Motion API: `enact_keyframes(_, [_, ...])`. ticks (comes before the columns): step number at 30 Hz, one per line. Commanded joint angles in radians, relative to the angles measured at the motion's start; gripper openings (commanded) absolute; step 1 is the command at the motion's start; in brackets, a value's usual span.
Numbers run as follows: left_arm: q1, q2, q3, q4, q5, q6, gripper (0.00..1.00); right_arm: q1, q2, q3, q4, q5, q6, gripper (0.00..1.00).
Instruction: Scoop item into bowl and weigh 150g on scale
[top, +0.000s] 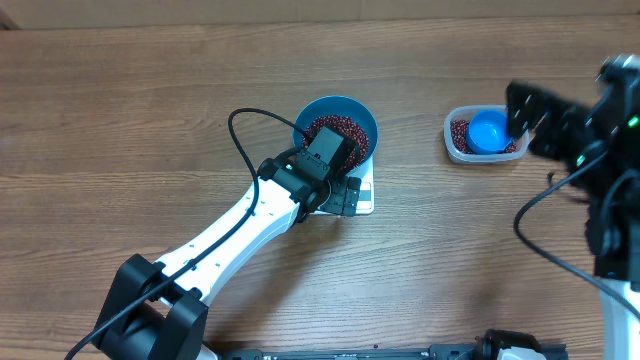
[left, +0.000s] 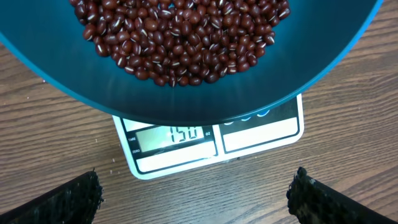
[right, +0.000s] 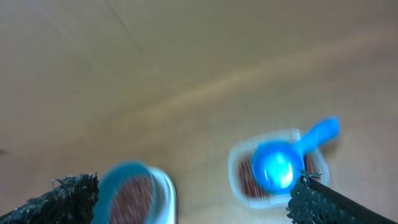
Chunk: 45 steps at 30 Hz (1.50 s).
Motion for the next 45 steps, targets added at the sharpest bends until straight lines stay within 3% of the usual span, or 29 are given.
enact_keyframes(1, [0.005,0.004,-0.005,0.002,-0.016,-0.021,0.99,-0.001,-0.05,-0.124,-0.031,0.002,0.001,1.0])
enact_keyframes(9, [0.005,0.004,-0.005,0.002,-0.016,-0.021,1.0,-0.001,-0.169,-0.412,-0.018,0.015,0.0,1.0])
enact_keyframes(16, [0.005,0.004,-0.005,0.002,-0.016,-0.021,0.99,0.087,-0.314,-0.768,0.464,0.022,0.0,1.0])
enact_keyframes(21, [0.005,0.004,-0.005,0.002,-0.016,-0.021,1.0,0.173,-0.401,-0.956,0.788,0.141,0.0,1.0])
enact_keyframes(25, [0.005,0.004,-0.005,0.002,-0.016,-0.021,0.99,0.188,-0.446,-1.05,0.936,0.179,0.0,1.0])
enact_keyframes(39, [0.005,0.004,-0.005,0.002,-0.016,-0.021,1.0,0.188,-0.648,-1.258,0.961,0.179,0.0,1.0])
enact_keyframes(45, [0.005,0.004,-0.005,0.002,-0.016,-0.021,0.99,0.187,-0.773,-1.263,0.753,0.179,0.001,1.0])
